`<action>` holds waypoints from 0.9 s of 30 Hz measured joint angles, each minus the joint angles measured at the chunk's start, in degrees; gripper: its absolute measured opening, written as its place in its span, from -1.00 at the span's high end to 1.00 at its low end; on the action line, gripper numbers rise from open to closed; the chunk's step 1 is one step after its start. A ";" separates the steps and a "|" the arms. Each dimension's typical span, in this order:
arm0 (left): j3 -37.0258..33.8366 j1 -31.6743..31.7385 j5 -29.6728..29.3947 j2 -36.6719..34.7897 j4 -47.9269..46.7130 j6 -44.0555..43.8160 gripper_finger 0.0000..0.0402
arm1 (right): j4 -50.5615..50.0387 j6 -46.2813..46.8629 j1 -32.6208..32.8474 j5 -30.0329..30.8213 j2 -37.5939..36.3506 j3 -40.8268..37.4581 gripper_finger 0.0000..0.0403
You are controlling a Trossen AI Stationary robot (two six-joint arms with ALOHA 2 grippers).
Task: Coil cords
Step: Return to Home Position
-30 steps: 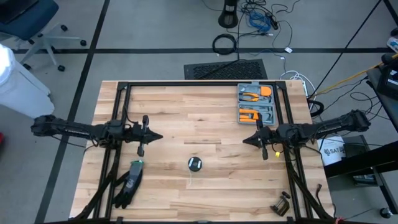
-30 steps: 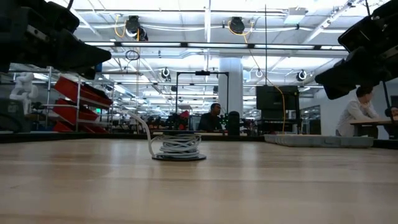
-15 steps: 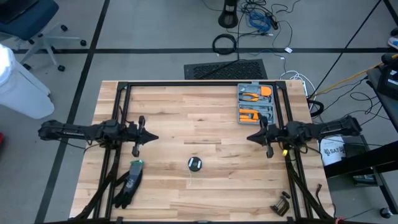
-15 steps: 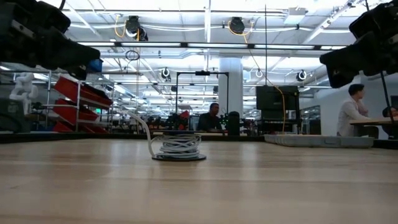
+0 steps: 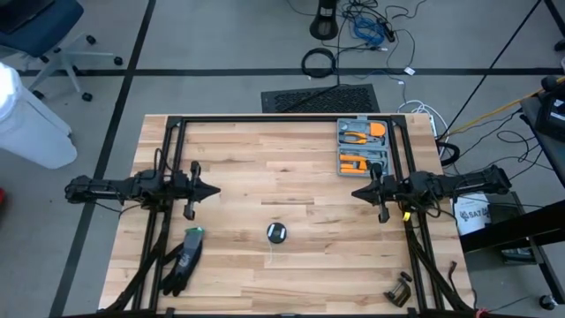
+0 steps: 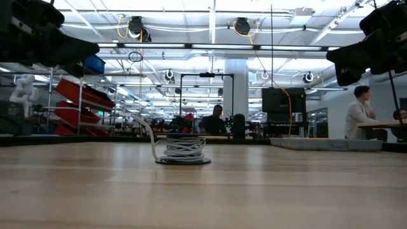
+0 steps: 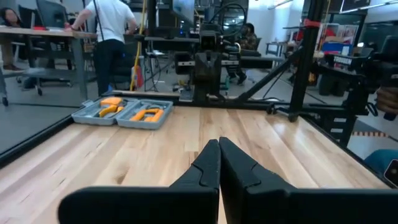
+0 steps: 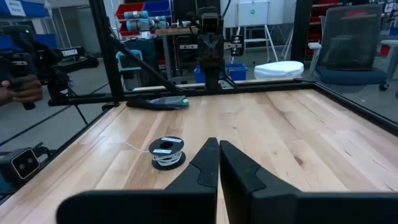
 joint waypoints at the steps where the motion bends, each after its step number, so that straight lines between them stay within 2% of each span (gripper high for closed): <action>1: 0.00 -0.02 -0.06 -0.03 -0.01 0.00 1.00 | -0.03 -0.18 0.02 -0.01 0.02 0.00 1.00; 21: 0.07 -0.02 2.52 0.11 -0.67 0.37 1.00 | -0.11 -3.08 0.00 -0.48 0.00 0.00 1.00; 27: 0.07 -0.02 2.78 0.13 -0.67 0.30 1.00 | -0.59 -2.89 0.04 -3.23 0.17 0.00 1.00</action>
